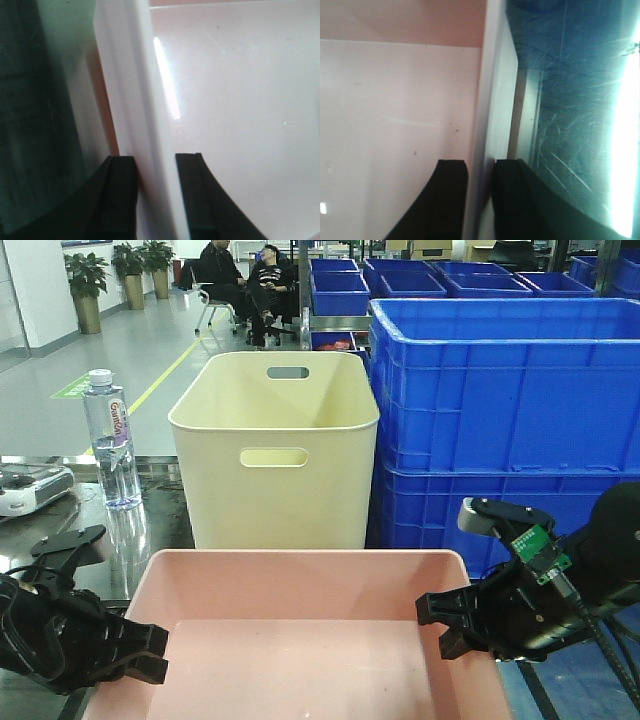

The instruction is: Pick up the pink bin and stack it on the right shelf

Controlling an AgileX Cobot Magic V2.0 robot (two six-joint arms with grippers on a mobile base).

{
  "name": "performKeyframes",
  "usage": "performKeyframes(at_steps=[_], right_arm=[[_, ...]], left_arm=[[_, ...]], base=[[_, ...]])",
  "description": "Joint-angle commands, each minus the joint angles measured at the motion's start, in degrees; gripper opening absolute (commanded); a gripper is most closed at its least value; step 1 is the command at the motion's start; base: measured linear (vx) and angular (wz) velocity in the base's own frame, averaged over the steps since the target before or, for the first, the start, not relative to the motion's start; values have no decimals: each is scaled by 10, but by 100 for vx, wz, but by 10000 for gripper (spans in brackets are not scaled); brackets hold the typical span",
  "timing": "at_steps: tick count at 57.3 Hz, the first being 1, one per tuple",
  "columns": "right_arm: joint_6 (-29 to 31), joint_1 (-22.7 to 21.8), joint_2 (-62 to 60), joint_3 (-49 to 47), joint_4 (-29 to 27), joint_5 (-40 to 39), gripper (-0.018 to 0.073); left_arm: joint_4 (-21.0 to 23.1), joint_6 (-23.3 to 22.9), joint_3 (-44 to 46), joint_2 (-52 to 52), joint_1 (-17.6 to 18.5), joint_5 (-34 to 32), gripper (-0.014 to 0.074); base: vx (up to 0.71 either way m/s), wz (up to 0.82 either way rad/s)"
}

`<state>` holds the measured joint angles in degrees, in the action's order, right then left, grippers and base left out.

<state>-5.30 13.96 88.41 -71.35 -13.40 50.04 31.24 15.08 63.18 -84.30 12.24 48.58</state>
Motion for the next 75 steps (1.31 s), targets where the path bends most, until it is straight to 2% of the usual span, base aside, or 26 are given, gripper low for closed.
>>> performKeyframes(at_steps=[1,7,13,26,34,42,48,52,57,62,68,75], right_arm=[[6,-2,-14,-21,-16,-34,310],[4,-2,-13,-22,-16,-36,386],[-3,-2,-14,-23,-16,-39,447],[-2,-2,-86,-23,-15,-90,441],[5,-2,-171,-21,18,-107,386],[3,-2,-243,-21,89,-97,299],[3,-2,-283,-21,101,-94,214],[4,-2,-297,-21,101,-85,160],[4,-2,-301,-21,105,-83,81],[3,-2,-301,-21,102,-83,29],[4,-2,-301,-21,102,-83,-15],[4,-2,-301,-21,102,-83,-13]], left_arm=[[34,24,16,18,4,-10,380],[36,25,16,20,4,-10,440],[36,25,16,25,4,-13,461],[35,33,16,88,4,-47,433],[30,62,16,163,4,-58,351],[5,74,12,247,4,-75,204],[1,74,-24,311,4,-135,79],[1,74,-74,357,4,-199,-10],[1,74,-134,410,4,-264,-10],[1,74,-172,447,4,-292,-8],[1,74,-194,470,4,-290,-9],[1,74,-199,476,4,-276,-8]], base=[[0,0],[0,0],[0,0],[0,0],[0,0],[0,0],[0,0],[0,0],[0,0],[0,0],[0,0],[0,0]])
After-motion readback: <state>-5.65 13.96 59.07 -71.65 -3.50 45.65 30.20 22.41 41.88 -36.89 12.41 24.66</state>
